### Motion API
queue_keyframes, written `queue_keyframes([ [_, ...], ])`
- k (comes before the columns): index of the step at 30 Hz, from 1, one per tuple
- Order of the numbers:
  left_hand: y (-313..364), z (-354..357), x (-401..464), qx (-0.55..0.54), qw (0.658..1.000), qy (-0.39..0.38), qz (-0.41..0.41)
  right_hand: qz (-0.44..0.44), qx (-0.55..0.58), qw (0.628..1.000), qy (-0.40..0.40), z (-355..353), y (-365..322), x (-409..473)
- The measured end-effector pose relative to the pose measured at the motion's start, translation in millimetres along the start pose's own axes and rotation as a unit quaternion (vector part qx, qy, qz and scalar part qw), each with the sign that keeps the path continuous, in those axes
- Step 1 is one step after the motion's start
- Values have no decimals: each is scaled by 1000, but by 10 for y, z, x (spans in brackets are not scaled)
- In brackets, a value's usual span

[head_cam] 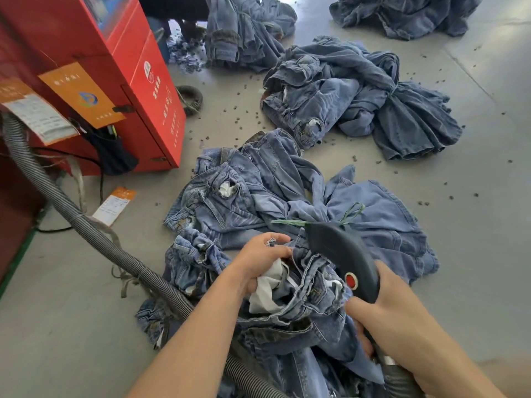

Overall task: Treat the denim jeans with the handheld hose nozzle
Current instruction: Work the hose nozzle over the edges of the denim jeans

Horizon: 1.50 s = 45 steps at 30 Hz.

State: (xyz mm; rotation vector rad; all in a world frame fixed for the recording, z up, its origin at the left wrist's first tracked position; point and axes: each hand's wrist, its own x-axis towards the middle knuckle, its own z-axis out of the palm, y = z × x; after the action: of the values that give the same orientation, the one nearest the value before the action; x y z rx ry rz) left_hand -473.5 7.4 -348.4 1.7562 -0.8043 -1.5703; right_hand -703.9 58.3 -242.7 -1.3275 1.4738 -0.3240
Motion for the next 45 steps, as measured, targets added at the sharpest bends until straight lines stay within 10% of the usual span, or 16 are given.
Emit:
queue_keyframes([
  [8, -121, -64, -39, -87, 994, -63, -26, 10, -22, 996, 90, 85, -24, 584],
  [15, -70, -215, -35, 8, 987, 124, 104, 19, 124, 990, 60, -69, 117, 165],
  [18, -162, -252, -234, 257, 879, 271, 297, 20, 120, 991, 51, 53, 189, 73],
  [22, -309, -248, -523, 450, 833, 91, 310, 30, 126, 991, 35, 165, 246, 44],
  [26, -376, -4, -638, 517, 752, 153, 379, 22, 129, 990, 45, 133, 213, 0],
  [31, -338, 160, -525, 354, 919, 57, 165, 12, 141, 988, 59, 31, 137, -142],
  [35, -317, 139, -418, 194, 977, 24, 88, 32, 101, 994, 11, 102, 153, -307],
  [39, -397, 119, -444, 7, 999, -31, 42, 35, -13, 999, -40, 341, 123, -278],
  [45, -514, 72, -436, -211, 977, -18, -27, 45, 143, 988, -24, 291, 51, -73],
])
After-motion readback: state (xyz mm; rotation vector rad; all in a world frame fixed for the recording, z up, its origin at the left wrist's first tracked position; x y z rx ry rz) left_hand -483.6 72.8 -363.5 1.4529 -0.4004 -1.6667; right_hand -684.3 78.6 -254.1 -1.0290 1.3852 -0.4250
